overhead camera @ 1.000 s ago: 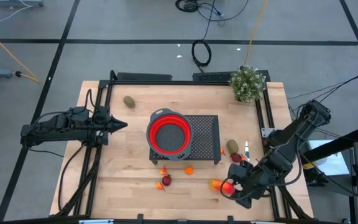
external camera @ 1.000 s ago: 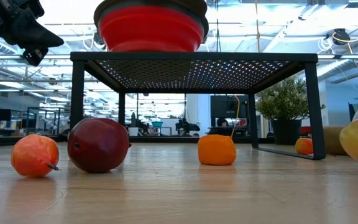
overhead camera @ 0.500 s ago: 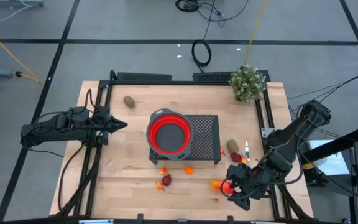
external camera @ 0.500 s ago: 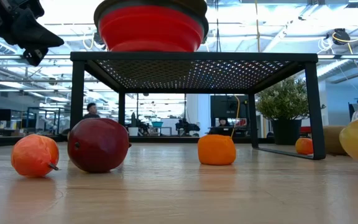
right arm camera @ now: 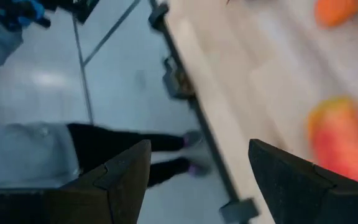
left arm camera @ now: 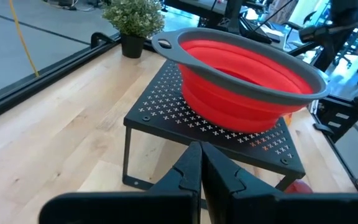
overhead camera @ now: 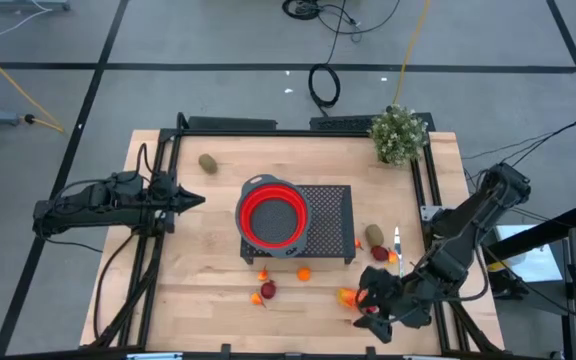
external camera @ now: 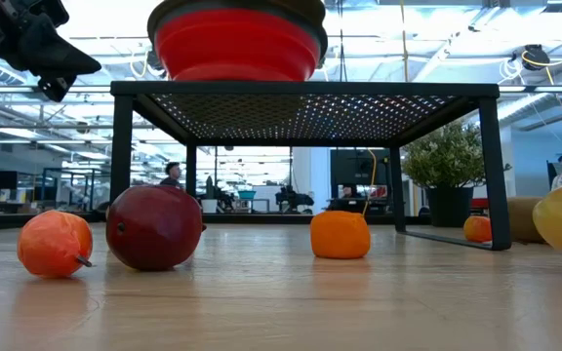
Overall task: Pick & Place Fruit
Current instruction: Put the mango into the red colander on the shelf
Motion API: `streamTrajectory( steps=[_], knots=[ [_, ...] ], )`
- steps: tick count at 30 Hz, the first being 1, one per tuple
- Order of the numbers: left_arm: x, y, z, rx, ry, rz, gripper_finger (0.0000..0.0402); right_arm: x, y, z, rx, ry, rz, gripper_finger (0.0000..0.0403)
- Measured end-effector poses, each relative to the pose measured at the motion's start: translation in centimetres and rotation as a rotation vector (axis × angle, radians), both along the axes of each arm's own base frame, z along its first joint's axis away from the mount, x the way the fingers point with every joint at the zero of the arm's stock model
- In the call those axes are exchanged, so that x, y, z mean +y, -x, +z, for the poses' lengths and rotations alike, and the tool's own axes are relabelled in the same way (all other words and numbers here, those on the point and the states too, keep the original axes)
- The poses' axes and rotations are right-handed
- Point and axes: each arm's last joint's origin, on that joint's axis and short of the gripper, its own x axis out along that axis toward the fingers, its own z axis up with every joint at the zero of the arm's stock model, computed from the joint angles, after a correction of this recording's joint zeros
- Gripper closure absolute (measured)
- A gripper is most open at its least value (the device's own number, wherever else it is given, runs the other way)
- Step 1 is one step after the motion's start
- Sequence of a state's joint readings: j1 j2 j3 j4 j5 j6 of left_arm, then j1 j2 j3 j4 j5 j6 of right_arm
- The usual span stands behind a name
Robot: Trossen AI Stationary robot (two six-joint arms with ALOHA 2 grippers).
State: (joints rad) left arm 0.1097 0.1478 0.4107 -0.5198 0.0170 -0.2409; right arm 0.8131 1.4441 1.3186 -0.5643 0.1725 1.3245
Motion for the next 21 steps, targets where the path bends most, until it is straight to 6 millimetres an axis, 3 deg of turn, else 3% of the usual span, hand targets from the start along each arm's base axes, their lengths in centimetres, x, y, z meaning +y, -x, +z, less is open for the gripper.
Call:
streamTrajectory(
  steps=[9,21],
  knots=[
    [0.0,0.0,0.0,-0.001,0.007,0.001,0.0394,2.7,-0.4,-3.2,0.151,-0.029,0.045,0.0138],
    [0.0,0.0,0.0,-0.001,0.011,0.002,0.0394,2.2,-0.5,-6.8,0.291,0.243,0.072,0.0138]
  ],
)
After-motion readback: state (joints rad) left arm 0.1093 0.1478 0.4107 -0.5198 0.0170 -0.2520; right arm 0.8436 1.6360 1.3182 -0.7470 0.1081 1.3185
